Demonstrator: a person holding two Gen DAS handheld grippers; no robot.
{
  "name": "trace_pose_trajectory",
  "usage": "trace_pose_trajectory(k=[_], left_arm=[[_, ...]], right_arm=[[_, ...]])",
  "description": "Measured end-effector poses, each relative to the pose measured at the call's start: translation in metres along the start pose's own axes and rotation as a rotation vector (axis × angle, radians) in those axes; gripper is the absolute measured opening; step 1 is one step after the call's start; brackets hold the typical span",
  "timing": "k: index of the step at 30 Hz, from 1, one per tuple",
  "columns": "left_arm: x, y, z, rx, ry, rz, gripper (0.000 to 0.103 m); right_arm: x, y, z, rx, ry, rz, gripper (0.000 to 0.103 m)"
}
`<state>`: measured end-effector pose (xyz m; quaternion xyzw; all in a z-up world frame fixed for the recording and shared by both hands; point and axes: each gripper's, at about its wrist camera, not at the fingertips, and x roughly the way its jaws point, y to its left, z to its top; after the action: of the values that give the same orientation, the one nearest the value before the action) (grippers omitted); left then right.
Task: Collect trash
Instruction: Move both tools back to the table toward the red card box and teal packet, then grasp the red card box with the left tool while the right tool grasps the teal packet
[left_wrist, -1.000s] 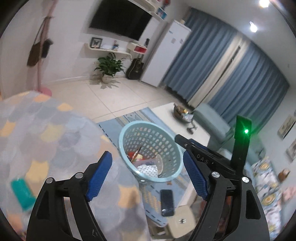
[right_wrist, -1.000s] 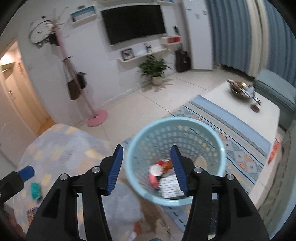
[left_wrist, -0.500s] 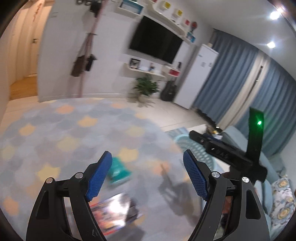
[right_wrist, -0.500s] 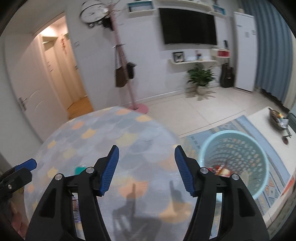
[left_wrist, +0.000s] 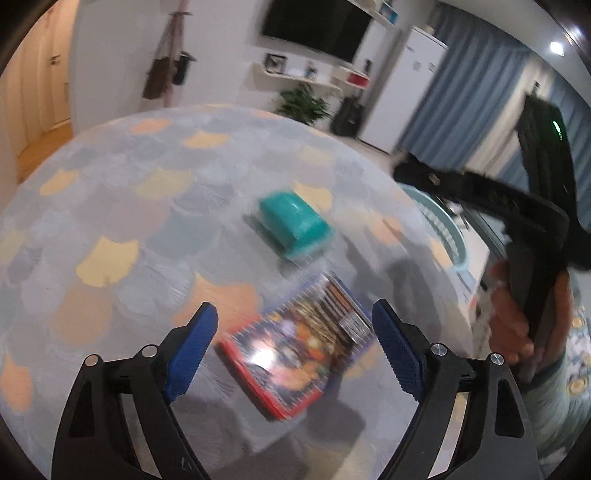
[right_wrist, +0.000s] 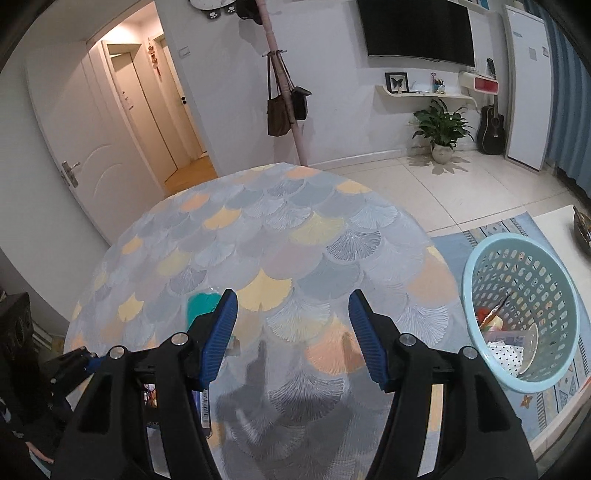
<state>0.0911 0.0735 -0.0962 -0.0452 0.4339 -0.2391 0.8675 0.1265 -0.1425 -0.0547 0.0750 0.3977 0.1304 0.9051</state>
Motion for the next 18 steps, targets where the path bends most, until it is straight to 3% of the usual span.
trace_pose_trajectory(k=[2,9,18], left_arm=[[-0.005,-0.012,-0.008,0.054,0.016,0.0,0.083],[0.001,-0.041,-0.03,0.17,0.067,0.141,0.084],[0.001,-0.056,-0.039,0.199,0.036,0.225,0.064]], right_arm=[[0.003,0.002,0.0,-0.009,0.009,0.006,0.059],[0.015,0.015,-0.004,-0.055,0.056,0.051,0.059],[0.024,0.034,-0.007,-0.117,0.083,0.063,0.059]])
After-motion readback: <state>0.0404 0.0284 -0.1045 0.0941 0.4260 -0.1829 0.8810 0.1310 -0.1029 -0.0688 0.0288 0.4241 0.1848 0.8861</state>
